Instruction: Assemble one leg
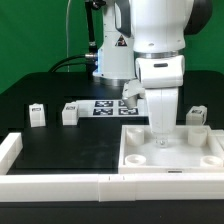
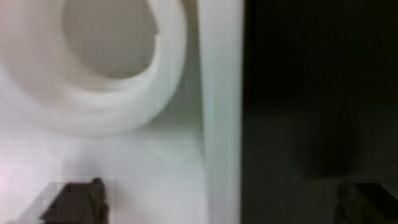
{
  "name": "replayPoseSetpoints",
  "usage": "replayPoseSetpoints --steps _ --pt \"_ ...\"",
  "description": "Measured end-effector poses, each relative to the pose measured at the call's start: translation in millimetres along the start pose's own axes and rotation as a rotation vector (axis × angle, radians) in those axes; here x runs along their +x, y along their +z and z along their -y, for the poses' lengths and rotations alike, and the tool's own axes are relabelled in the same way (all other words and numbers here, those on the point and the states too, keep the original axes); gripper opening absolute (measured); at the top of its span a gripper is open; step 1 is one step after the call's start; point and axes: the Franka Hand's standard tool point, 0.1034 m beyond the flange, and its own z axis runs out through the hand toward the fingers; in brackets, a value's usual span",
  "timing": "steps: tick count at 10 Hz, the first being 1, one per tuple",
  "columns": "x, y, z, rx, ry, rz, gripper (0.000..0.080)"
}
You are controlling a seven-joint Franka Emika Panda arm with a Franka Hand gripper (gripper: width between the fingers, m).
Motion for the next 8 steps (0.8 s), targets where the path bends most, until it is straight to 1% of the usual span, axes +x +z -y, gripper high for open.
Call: replayPoseSetpoints --steps 3,4,5,6,7,8 --pt "-0.1 -0.2 0.1 0.0 0.001 0.0 0.0649" --pt "-0.1 -4.5 0.9 -0.005 0.012 0.001 0.0649" --pt "-0.5 -13.0 2.8 -0.018 0.033 0.003 0.0649" --pt "0.0 -24.8 7.8 -0.033 0.057 0.006 0.0649" --pt "2.2 -33.6 14.4 -0.044 0.074 0.008 0.0649" --pt "5.1 -35.6 18.7 -0.047 0.091 0.007 0.0649"
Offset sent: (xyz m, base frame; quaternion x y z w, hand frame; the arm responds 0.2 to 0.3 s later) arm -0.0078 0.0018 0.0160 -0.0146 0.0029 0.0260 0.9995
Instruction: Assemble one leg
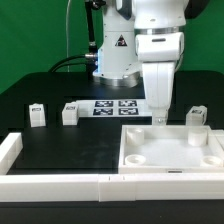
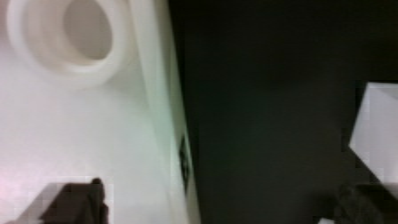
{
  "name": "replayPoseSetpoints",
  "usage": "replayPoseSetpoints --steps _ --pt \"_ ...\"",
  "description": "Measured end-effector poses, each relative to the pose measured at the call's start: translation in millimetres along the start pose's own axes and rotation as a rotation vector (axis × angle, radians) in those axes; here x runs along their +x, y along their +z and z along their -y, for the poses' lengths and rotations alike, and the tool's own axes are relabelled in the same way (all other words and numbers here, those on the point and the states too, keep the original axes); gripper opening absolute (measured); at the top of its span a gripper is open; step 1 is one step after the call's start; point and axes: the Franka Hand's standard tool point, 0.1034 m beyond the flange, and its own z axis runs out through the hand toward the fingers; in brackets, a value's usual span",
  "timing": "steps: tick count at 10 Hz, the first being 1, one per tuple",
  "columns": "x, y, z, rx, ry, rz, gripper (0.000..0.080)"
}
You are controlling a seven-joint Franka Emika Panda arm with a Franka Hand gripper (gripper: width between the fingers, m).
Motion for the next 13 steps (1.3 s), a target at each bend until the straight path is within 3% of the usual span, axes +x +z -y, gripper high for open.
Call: replayPoseSetpoints --steps 2,5,8,9,13 --pt "-0.8 1.5 0.5 0.003 0.014 0.0 0.0649" --pt "-0.3 1.9 0.9 0.005 0.243 -0.002 0.0649" --pt "-0.6 1.5 1.5 -0.002 0.629 -0.025 0.0649" --pt "3.3 1.0 3.2 -0.012 0.795 -0.043 0.0649" --pt "34.4 4.2 22.2 0.024 1.349 -0.056 0.0649"
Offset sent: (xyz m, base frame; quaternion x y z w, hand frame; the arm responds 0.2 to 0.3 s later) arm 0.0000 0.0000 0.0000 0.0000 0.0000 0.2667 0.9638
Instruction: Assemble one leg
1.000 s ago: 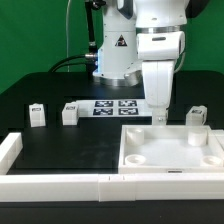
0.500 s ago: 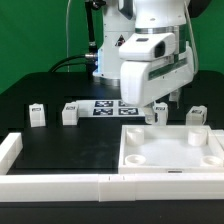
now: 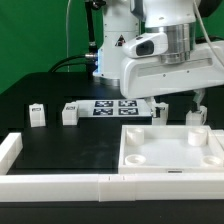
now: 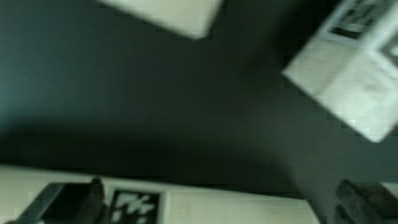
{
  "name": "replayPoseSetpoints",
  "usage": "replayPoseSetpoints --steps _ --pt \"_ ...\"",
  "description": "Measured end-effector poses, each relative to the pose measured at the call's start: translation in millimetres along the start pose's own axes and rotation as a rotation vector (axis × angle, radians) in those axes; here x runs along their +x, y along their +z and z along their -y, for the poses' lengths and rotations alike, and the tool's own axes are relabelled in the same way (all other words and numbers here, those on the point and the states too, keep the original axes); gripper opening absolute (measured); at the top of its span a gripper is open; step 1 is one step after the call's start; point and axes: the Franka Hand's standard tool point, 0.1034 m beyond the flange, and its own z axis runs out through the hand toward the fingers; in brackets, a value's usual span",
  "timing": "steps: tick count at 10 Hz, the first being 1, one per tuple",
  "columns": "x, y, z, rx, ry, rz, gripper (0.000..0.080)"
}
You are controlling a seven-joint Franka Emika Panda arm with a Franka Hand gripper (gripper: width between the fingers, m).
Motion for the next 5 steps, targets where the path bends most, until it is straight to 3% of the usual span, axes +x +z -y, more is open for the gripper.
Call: replayPoseSetpoints --steps 3,5 --pt "-6.8 2.7 24.0 0.019 0.37 0.012 0.0649" --pt "-8.5 3.8 26.0 0.027 0.498 0.017 0.0649"
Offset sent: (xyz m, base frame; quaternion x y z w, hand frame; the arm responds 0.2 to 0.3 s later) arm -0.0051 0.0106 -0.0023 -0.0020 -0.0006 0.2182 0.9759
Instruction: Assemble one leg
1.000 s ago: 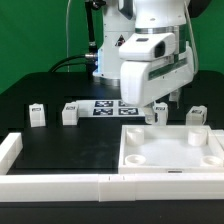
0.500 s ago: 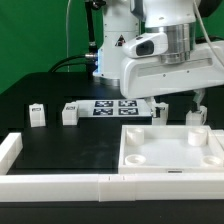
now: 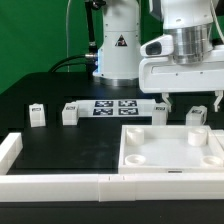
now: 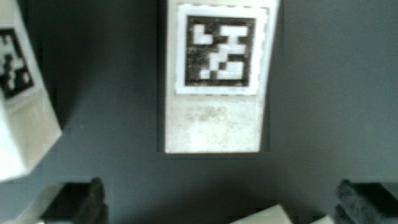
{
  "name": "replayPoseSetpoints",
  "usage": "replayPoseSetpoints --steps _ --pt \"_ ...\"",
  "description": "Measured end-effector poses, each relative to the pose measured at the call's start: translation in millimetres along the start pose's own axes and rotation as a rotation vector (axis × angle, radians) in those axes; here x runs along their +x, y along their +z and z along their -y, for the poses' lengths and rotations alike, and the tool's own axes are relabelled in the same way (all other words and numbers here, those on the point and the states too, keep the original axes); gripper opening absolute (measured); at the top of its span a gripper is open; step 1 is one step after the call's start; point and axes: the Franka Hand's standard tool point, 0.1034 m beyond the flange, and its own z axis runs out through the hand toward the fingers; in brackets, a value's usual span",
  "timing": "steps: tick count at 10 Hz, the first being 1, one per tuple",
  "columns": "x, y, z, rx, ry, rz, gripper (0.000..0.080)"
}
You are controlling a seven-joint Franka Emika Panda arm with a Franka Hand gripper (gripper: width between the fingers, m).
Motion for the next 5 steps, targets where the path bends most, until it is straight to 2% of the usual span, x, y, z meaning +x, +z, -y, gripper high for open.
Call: replayPoseSetpoints --steps 5 --pt "-2.3 2.0 -1.9 -0.009 -0.034 0.023 0.0649"
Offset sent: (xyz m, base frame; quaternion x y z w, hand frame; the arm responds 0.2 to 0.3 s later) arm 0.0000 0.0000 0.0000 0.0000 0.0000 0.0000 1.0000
